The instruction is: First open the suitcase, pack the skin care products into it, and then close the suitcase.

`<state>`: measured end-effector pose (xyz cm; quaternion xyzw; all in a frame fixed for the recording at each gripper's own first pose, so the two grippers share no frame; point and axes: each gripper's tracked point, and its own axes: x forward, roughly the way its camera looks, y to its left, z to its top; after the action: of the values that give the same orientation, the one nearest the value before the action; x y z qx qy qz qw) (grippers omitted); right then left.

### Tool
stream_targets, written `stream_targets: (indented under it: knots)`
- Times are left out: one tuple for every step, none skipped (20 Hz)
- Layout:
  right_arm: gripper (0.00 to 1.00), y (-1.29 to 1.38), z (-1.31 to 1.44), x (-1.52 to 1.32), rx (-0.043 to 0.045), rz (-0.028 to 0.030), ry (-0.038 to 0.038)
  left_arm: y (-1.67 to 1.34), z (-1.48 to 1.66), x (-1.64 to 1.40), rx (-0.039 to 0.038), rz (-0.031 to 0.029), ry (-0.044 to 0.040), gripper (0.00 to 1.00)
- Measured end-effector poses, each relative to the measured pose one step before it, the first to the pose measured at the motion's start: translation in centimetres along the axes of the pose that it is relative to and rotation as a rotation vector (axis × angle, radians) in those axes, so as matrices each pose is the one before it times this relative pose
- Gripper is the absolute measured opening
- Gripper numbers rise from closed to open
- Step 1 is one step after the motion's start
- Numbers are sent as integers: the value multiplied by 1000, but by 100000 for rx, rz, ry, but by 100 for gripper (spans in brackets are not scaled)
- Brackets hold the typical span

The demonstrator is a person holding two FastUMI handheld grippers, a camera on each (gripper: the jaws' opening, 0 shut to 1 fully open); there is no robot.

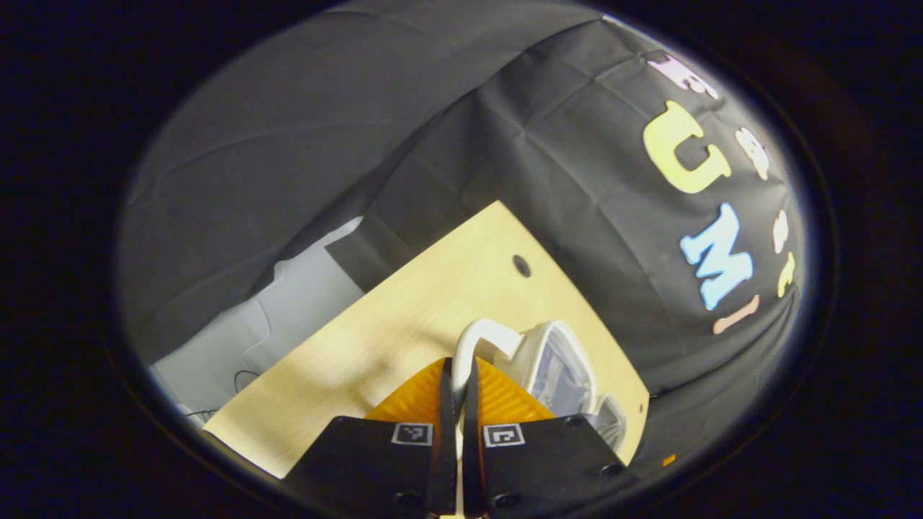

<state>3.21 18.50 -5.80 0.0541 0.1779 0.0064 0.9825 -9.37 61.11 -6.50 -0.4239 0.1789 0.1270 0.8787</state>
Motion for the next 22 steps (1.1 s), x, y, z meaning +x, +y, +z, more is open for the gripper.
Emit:
stream_targets:
  knots:
    - [94, -38, 58, 5, 11, 199, -354, -1949, 650, -1293, 693, -3196, -1363, 11]
    - [95, -43, -4, -1, 158, 228, -423, -2040, 171, -1082, 1591, -2456, -878, 11]
    - [95, -38, 76, -40, 215, 230, -425, -2353, 136, -1138, 2202, -2867, -647, 11]
    - [95, -5, -31, -44, 154, 304, -231, -2385, -57, -969, 2653, -2361, -528, 11]
    - [95, 50, -3, -14, 132, 135, -278, -2529, -26, -748, 2869, -2122, -321, 11]
    - [95, -37, -23, -75, 429, 324, -203, -2783, -35, -646, 2244, -3126, 196, 11]
    - [95, 65, -20, -55, 552, 362, 120, -2930, -170, -268, 1911, -3204, -23, 11]
    - [95, -15, -156, -97, 434, 87, -22, -2762, -319, -304, 1822, -2716, -16, 11]
    - [95, -70, -16, -149, 215, 14, -102, -2522, -494, 190, 1899, -2300, 421, 11]
    - [95, -154, -62, -169, 130, -116, -406, -2497, -735, 64, 2160, -2825, 550, 11]
    - [95, -152, 94, -88, -41, -124, -524, -2562, -1017, 130, 2191, -2918, 1394, 11]
    - [95, -166, 40, -31, -113, -86, -349, -2545, -1102, 198, 1954, -2723, 961, 11]
    - [95, -181, 41, -47, 3, -105, -40, -2609, -1123, 348, 2015, -2707, 1558, 11]
    - [95, -218, 48, -21, 374, 283, -184, -2268, -1247, 554, 1108, -2535, 1857, 11]
    - [95, -204, 180, -27, 520, 336, -281, -2263, -1309, 768, 783, -2366, 1579, 11]
    - [95, -267, 74, -79, 386, 268, -209, -1996, -1426, 932, 496, -2486, 1424, 11]
    - [95, -329, 89, 44, 277, 284, 57, -1721, -1488, 1009, 720, -1607, 1572, 11]
    - [95, -265, -7, 93, 201, -82, -419, -1499, -1658, 1346, 2052, -1014, 1824, 11]
    - [95, -427, 246, 50, 37, -234, -498, -1439, -1880, 1531, 1902, -681, 1773, 11]
    - [95, -599, 78, -6, 111, -89, -185, -1287, -1888, 1653, 1835, -378, 1914, 11]
    - [95, -540, 104, 69, 352, 68, -4, -1120, -1948, 1748, 1602, -496, 2421, 11]
    - [95, -484, -168, -165, 425, 440, 139, -956, -1939, 1727, 2274, 218, 2602, 11]
